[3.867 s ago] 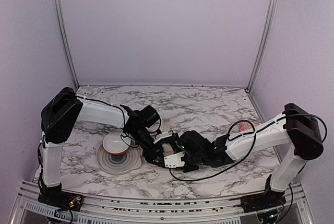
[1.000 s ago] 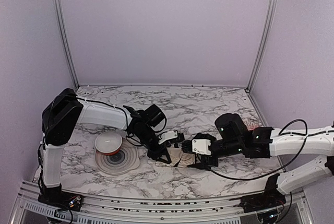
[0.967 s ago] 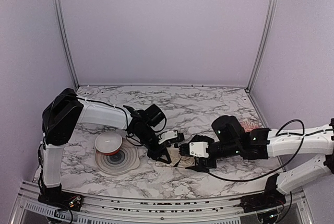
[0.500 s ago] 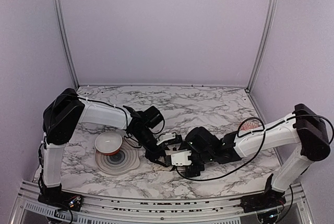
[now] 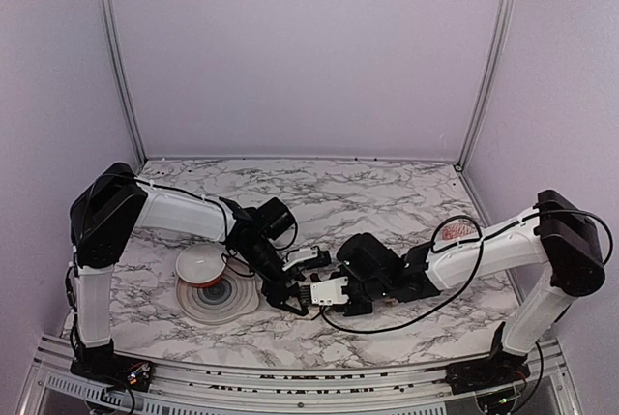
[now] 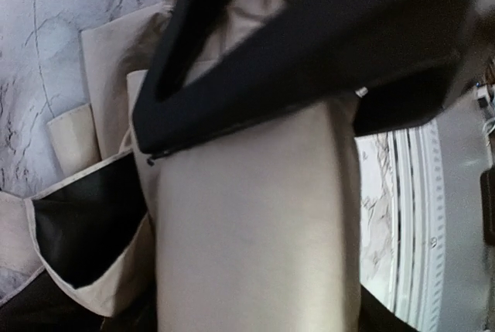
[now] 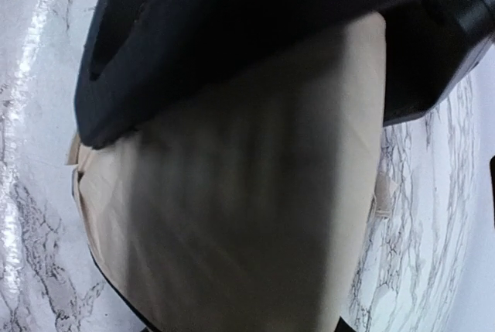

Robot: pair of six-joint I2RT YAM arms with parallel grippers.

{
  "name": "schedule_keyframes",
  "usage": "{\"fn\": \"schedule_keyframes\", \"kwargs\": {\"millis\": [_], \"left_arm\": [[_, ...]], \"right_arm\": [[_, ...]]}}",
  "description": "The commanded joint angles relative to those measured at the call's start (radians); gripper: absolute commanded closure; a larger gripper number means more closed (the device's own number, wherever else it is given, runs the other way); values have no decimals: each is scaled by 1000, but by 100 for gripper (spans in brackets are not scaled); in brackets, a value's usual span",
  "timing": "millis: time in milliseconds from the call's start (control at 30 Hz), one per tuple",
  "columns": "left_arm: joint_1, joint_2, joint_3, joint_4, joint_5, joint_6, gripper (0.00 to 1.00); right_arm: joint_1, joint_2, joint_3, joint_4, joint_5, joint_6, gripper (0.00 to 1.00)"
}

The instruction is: Put away the umbrella

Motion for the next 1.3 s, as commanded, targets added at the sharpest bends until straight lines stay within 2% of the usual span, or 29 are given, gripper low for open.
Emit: {"fn": "schedule_keyframes", "kwargs": {"millis": [0, 67, 100, 333, 467, 667, 767, 1000, 1067, 1167, 1267], "left_arm": [[4, -76, -159, 69, -256, -46, 14], [4, -165, -229, 183, -291, -55, 2], [4, -210, -268, 247, -308, -57, 1], [4, -459, -513, 626, -354, -82, 1], [4, -564, -595, 745, -382, -105, 1], [4, -624, -682, 913, -390, -163, 1], [4, -631, -715, 1016, -373, -206, 1], [1, -577, -775, 1311, -267, -357, 1], [-3, -567, -798, 1405, -237, -386, 5], [-49, -573, -832, 1522, -218, -380, 24], [-96, -574, -832, 1525, -249, -318, 40]], "right_arm": [[2, -7, -17, -44, -49, 22, 71], [2, -10, -20, -47, -58, 27, 74], [1, -10, -23, -47, -59, 31, 76], [-26, -62, -43, 6, -35, 88, 93], [-69, -148, -54, 51, -65, 122, 100], [-134, -279, -76, 105, -128, 167, 100], [-154, -328, -81, 121, -110, 182, 100], [-175, -433, -79, 165, -76, 193, 100], [-178, -457, -70, 173, -79, 186, 100], [-179, -477, -48, 167, -79, 174, 100], [-179, -482, -23, 155, -85, 165, 100]]}}
